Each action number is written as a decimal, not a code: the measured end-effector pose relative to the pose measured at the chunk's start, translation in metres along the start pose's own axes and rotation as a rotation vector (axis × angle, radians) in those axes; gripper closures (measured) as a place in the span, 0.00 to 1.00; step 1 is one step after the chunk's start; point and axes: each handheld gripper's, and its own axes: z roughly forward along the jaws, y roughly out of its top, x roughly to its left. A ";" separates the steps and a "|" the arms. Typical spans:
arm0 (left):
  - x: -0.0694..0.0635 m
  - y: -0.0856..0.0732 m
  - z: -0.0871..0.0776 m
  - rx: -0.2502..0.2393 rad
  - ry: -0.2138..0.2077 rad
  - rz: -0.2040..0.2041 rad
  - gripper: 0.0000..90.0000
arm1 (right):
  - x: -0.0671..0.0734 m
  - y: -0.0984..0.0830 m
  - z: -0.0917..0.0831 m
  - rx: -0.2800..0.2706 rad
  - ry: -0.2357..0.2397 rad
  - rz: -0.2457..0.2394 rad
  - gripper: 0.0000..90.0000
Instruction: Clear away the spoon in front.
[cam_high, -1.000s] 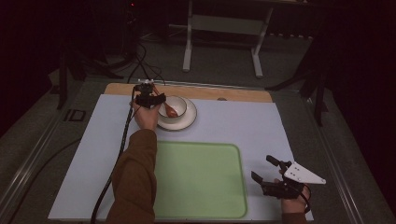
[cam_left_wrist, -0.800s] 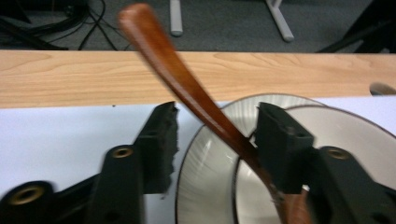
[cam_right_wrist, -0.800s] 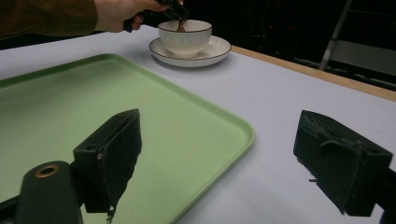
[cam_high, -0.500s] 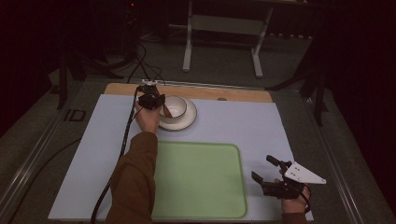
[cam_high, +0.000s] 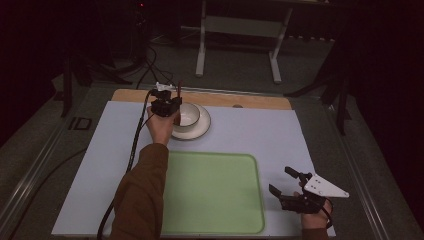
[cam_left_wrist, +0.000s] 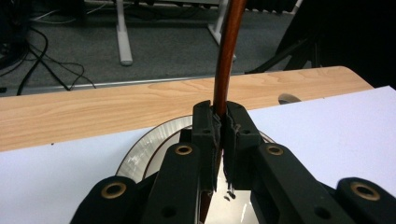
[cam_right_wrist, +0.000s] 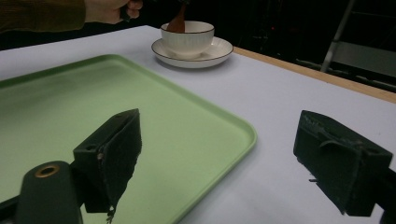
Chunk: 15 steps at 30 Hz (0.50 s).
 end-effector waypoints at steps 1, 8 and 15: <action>0.000 0.000 -0.001 -0.001 -0.003 0.004 0.94 | 0.000 0.000 0.000 0.000 0.001 -0.001 0.17; -0.004 0.007 -0.016 -0.043 -0.036 0.023 0.94 | 0.000 0.000 0.000 0.002 0.003 -0.003 0.17; -0.009 0.014 -0.034 -0.079 -0.067 0.046 0.94 | 0.000 0.000 0.000 0.003 0.001 -0.010 0.17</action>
